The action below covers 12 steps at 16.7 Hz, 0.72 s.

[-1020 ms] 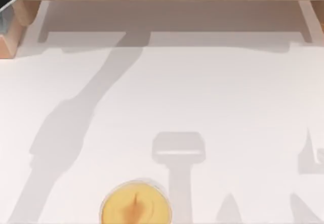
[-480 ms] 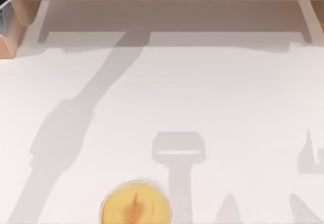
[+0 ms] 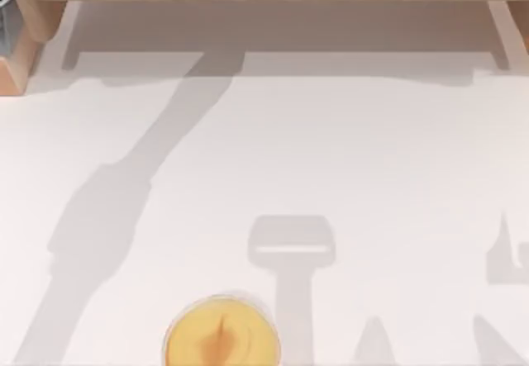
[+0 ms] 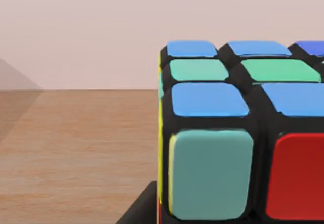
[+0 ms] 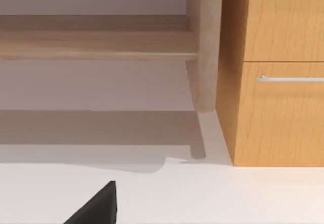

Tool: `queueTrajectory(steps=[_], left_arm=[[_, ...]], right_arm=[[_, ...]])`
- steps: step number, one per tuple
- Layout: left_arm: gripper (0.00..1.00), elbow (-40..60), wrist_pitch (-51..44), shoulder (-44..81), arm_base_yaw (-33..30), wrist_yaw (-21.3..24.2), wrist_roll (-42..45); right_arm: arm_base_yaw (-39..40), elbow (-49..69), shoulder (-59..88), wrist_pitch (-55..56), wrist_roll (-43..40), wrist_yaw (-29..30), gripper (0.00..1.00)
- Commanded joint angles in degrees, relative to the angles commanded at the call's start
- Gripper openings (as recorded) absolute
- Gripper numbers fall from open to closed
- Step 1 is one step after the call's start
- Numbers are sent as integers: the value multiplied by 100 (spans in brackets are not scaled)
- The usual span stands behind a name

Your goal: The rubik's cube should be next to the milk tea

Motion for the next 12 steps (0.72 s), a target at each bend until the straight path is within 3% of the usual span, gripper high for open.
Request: queueTrajectory(steps=[6,12], left_arm=[[0,-632,-1007,-1542,-153,547,32],[0,-2583,-3057,-3645,-301,1421,-496]], right_arm=[[0,0,0,0,0,0,100],[0,0,0,0,0,0,100]])
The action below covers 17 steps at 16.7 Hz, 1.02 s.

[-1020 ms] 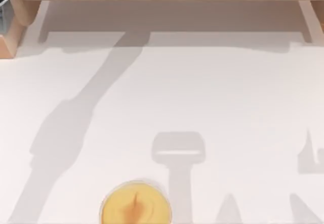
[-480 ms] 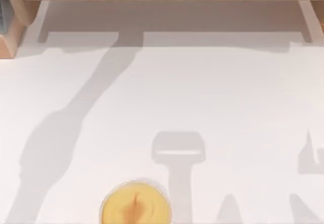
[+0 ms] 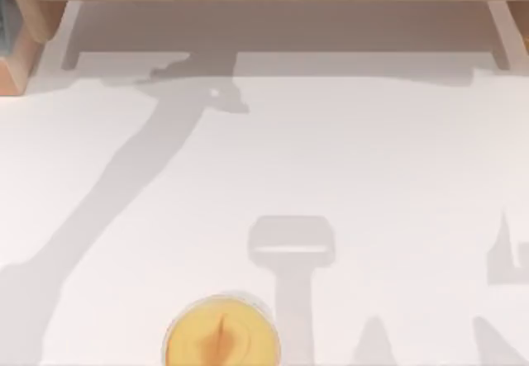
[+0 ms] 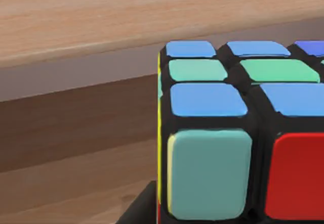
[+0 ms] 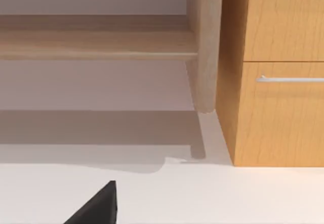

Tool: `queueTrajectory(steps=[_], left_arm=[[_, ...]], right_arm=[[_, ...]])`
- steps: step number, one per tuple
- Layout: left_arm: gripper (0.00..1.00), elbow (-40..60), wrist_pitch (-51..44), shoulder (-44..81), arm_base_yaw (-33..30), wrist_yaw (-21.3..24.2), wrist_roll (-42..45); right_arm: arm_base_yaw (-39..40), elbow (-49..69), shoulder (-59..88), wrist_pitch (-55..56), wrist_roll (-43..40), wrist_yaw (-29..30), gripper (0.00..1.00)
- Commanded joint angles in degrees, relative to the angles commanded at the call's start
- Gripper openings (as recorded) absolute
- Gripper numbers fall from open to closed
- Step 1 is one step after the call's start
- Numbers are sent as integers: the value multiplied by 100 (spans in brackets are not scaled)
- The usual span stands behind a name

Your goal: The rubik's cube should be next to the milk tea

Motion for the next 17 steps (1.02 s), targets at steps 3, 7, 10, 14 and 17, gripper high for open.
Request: queueTrajectory(steps=[3,7,10,14,17], left_arm=[[0,-1339,-1128,-750,-11,414,-586],[0,-3331,-2429,-1356,23,855,-1575],[0,-4446,-3118,-1554,87,1058,-2248],[0,-5087,-3516,-1560,35,1231,-2724],[0,-5097,-3522,-1558,31,1235,-2733]], right_arm=[[0,0,0,0,0,0,100],[0,0,0,0,0,0,100],[0,0,0,0,0,0,100],[0,0,0,0,0,0,100],[0,0,0,0,0,0,100]])
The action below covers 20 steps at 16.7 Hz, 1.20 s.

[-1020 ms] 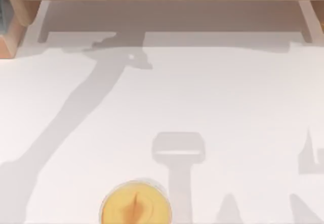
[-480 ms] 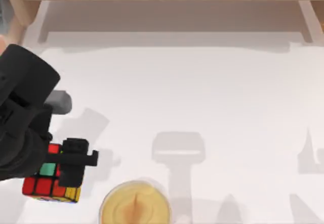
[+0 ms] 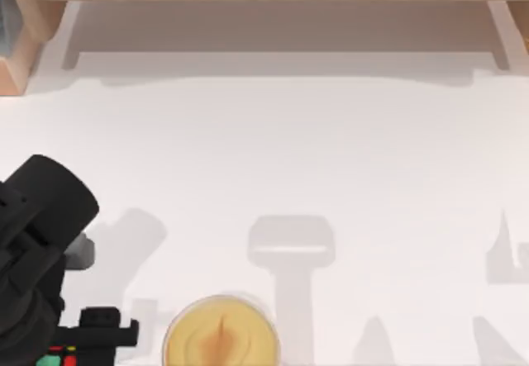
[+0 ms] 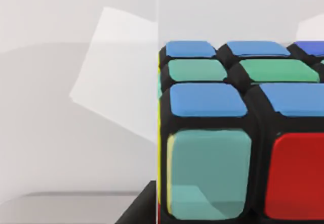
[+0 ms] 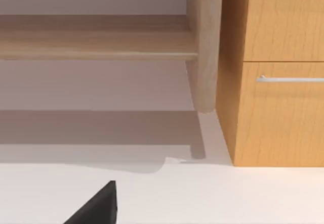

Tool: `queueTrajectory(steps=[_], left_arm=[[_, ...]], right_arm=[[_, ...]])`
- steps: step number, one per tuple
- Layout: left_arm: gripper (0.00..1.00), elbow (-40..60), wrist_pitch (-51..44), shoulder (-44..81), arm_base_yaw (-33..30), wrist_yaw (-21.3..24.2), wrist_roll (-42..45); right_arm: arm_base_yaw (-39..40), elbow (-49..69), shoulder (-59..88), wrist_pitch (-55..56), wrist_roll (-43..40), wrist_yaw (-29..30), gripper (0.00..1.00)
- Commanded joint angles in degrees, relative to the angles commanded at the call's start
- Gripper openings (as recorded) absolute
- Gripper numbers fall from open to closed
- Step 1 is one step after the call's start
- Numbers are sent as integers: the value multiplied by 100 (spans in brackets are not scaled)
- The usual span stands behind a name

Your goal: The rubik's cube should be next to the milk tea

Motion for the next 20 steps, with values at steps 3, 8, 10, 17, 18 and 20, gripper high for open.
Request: queueTrajectory(steps=[3,8,10,17,18,20], left_arm=[[0,10,10,9,12,-14,19],[0,22,44,-117,165,-24,35],[0,36,53,-171,228,-14,44],[0,23,90,-147,269,36,71],[0,3,118,-130,254,35,71],[0,-57,206,-95,205,25,61]], right_arm=[[0,0,0,0,0,0,100],[0,0,0,0,0,0,100],[0,0,0,0,0,0,100],[0,0,0,0,0,0,100],[0,0,0,0,0,0,100],[0,0,0,0,0,0,100]])
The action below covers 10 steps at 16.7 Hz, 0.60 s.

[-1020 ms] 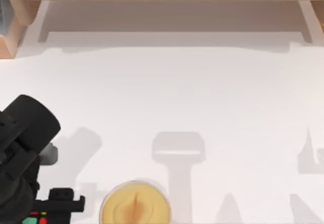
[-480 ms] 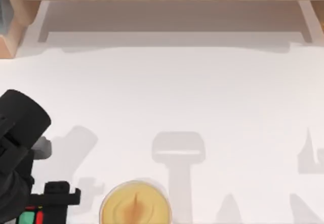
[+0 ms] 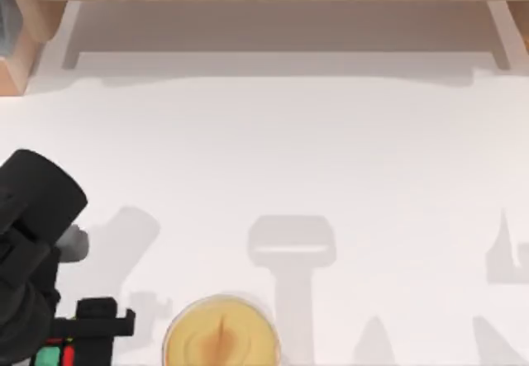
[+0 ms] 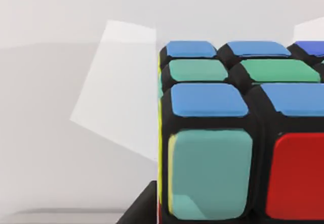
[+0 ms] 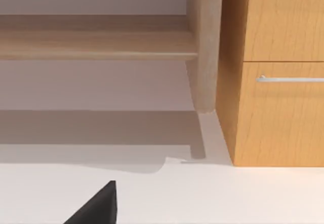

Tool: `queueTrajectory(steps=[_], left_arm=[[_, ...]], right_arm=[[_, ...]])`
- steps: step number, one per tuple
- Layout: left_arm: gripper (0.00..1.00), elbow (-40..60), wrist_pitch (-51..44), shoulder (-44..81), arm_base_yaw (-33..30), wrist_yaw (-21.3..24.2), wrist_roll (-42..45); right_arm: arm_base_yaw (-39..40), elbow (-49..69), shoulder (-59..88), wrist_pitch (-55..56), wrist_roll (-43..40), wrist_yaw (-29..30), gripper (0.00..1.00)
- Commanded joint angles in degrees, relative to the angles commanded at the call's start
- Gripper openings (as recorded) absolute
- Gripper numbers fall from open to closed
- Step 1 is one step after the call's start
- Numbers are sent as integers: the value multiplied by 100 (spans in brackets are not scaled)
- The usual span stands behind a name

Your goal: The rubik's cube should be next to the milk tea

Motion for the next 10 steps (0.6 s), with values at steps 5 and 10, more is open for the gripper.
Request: queueTrajectory(steps=[5,10], left_arm=[[0,-299,293,177,-185,-26,-50],[0,-342,314,216,-200,-26,-54]], right_arm=[[0,0,0,0,0,0,100],[0,0,0,0,0,0,100]])
